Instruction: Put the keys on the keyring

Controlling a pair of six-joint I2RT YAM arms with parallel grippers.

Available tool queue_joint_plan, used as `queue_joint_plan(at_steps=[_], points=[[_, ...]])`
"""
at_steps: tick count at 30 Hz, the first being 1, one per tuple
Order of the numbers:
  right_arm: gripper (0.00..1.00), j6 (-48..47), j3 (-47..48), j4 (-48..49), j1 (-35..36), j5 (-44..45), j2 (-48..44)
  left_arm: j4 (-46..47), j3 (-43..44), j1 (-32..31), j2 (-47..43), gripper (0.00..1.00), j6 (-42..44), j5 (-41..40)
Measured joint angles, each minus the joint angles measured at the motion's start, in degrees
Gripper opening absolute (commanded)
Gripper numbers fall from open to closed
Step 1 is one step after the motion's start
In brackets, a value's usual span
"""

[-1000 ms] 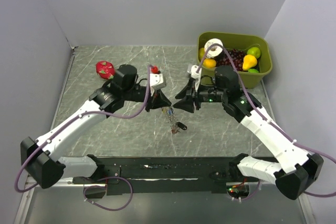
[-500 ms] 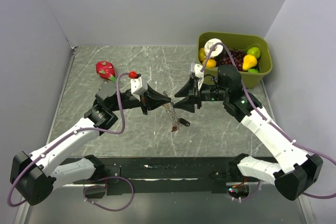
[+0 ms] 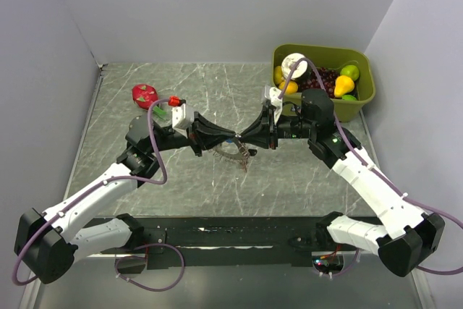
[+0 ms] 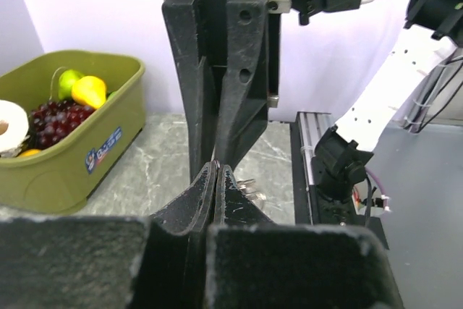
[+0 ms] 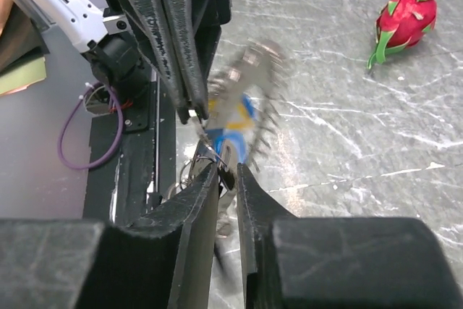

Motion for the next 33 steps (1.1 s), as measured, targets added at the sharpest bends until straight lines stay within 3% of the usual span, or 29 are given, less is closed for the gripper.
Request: queue_joint_plan(at_steps=[4, 9, 12, 22, 33], points=[[0.27, 0.0, -0.1, 0.9, 0.0, 0.2, -0.1, 1.3, 0.0, 0.4, 0.1, 0.01, -1.2, 1.3], [0.55, 0.4, -2.0, 1.4, -0.9, 1.7, -2.6, 0.4, 0.0, 0.7, 0.3, 0.01, -0.9, 2.2], [0.61, 0.8, -3.7, 2.2, -1.5, 3.2, -5.3, -0.5, 0.0, 0.8, 0.3, 0.01, -0.4, 3.0], [0.61, 3.5, -4.4, 6.8, -1.8, 1.0, -6.4, -0.7, 0.8, 0.9, 1.9, 0.01, -0.6, 5.8], [0.46, 8.5, -4.6, 13.0, -1.8, -3.7, -1.8, -0.5, 1.1, 0.9, 2.6, 0.01, -1.4, 6.3]])
